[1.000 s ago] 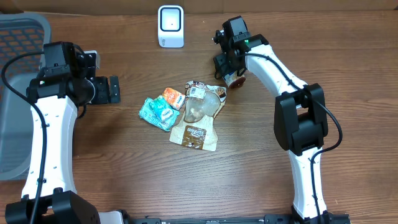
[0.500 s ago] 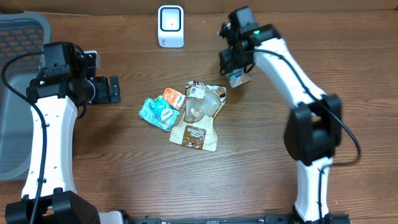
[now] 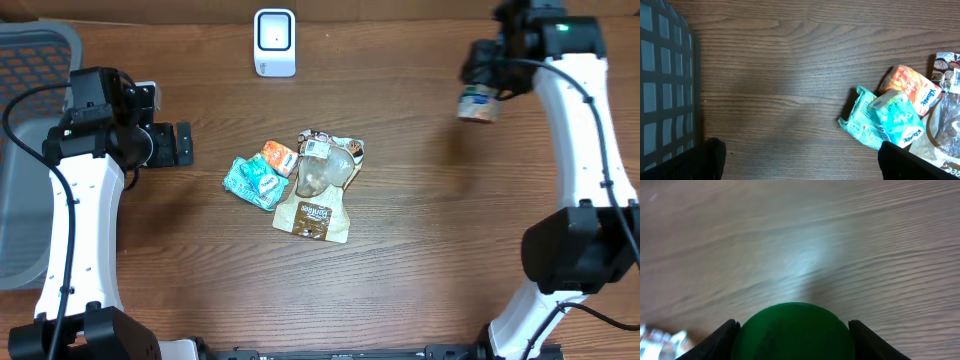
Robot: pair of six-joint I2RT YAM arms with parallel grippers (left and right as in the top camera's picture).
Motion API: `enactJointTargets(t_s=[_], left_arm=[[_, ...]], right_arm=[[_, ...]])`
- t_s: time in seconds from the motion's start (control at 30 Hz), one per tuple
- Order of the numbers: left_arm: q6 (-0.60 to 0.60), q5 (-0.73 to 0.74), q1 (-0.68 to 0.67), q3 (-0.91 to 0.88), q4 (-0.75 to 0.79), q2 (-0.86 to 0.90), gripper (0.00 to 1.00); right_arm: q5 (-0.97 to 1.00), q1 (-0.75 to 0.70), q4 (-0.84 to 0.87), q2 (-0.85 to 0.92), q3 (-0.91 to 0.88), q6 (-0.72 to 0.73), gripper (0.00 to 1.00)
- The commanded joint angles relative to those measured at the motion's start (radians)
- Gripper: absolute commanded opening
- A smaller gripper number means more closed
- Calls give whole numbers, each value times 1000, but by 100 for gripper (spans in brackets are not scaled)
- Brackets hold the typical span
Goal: Scan the item barcode
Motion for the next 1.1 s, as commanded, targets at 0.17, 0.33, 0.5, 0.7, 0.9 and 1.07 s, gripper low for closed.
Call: enactJointTargets(t_s=[0.17,0.33,0.5,0.7,0.9,1.07], left_arm=[[26,15,-1,7,2,0,99],[26,15,-1,7,2,0,100],[26,14,-1,7,2,0,100],[26,15,-2,7,2,0,100],[26,15,-2,7,2,0,99],[26,14,-2,8,2,0,100]], right_arm=[[113,-6,126,-7,-16,38,23],[322,31,193,-13,-136,107,14],[396,95,411,-109,-408,146,15],[436,141,714,-332,-766,140,15],[436,132,927,-464,-967,48,22],[401,93,1084,-447,-1037,47,31]])
